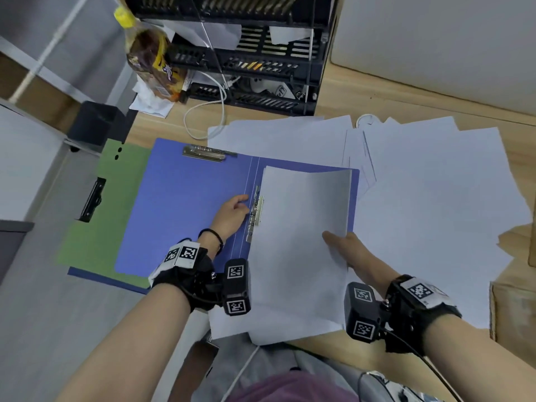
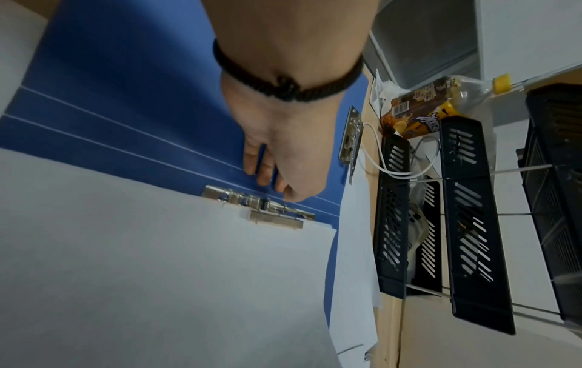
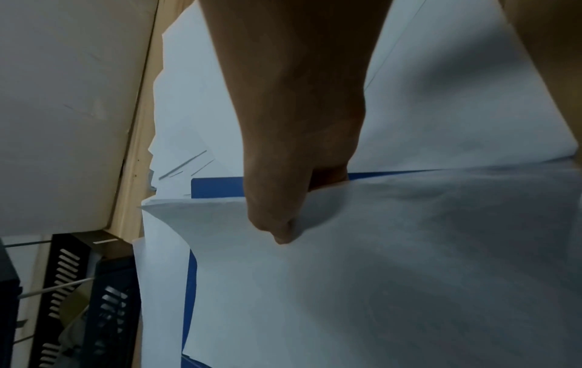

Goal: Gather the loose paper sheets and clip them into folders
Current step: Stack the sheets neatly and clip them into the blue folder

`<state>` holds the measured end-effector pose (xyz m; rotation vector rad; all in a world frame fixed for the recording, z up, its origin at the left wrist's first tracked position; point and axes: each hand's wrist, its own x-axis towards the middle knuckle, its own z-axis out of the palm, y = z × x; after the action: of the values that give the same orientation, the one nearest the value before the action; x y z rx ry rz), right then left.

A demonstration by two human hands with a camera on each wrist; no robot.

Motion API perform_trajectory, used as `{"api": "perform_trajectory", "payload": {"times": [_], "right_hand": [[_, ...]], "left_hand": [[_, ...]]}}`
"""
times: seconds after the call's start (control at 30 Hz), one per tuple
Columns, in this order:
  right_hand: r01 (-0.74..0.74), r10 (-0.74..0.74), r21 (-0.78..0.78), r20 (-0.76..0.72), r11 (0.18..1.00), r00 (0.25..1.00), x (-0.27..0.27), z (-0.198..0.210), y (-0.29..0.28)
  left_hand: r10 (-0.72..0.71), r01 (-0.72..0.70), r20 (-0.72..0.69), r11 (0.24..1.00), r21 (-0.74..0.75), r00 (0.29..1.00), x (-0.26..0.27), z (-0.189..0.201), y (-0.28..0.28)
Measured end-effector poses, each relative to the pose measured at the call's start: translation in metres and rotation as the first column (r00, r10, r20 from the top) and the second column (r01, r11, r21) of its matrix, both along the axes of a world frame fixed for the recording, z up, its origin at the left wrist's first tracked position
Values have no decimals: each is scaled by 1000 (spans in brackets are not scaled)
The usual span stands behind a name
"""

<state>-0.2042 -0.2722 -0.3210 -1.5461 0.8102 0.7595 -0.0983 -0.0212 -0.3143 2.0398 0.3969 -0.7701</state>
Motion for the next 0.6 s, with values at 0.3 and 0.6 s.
{"api": "perform_trajectory", "payload": {"times": [0.3,0.6], "right_hand": [[95,-97,38,41,995,994,5,-5,6],[180,-187,77,91,981,978,13,0,10]], "left_hand": [[120,-124,-40,987,-106,992,-2,16,-19],[0,-20,-117,985,-173,993,-11,33,15]]}}
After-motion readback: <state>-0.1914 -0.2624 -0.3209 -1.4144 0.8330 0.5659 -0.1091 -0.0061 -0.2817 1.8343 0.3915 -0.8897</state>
